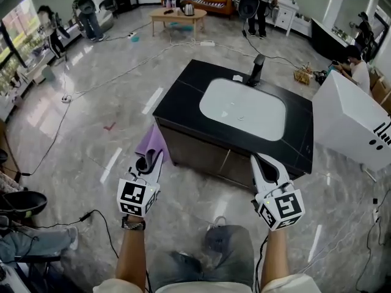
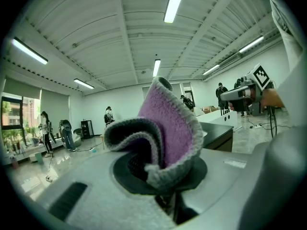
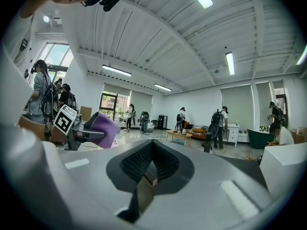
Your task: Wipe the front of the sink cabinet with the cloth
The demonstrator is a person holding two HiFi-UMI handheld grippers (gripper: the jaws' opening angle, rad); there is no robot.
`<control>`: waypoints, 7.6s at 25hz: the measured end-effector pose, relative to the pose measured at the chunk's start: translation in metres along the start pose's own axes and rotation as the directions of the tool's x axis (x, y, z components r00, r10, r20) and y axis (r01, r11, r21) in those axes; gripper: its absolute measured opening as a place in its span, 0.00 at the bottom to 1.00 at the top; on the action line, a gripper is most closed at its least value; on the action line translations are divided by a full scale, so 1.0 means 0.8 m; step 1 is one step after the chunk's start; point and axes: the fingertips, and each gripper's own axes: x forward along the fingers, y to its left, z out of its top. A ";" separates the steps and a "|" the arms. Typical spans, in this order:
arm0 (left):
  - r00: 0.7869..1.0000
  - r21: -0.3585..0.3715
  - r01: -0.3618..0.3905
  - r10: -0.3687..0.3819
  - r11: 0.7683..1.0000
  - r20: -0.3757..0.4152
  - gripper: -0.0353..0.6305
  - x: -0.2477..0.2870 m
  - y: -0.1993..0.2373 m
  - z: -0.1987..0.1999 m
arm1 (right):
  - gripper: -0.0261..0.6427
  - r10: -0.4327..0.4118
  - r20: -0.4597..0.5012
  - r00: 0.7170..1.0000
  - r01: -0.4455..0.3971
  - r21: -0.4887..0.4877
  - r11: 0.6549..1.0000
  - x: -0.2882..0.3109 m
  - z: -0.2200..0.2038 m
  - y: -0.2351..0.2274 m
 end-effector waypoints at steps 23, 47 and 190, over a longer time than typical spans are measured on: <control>0.984 -0.032 -0.159 0.161 0.987 0.072 0.12 0.179 0.112 -0.354 | 0.05 0.000 0.068 0.998 0.003 -0.030 1.000 0.144 -0.332 -0.033; 0.973 -0.018 -0.214 0.215 0.977 0.085 0.12 0.271 0.165 -0.433 | 0.05 -0.155 0.054 0.986 0.159 -0.078 0.984 0.099 -0.416 -0.076; 0.739 0.149 0.648 -0.664 0.747 0.113 0.12 0.416 -0.574 -0.452 | 0.05 -0.512 0.050 0.858 0.499 0.159 0.852 -0.165 -0.478 -0.182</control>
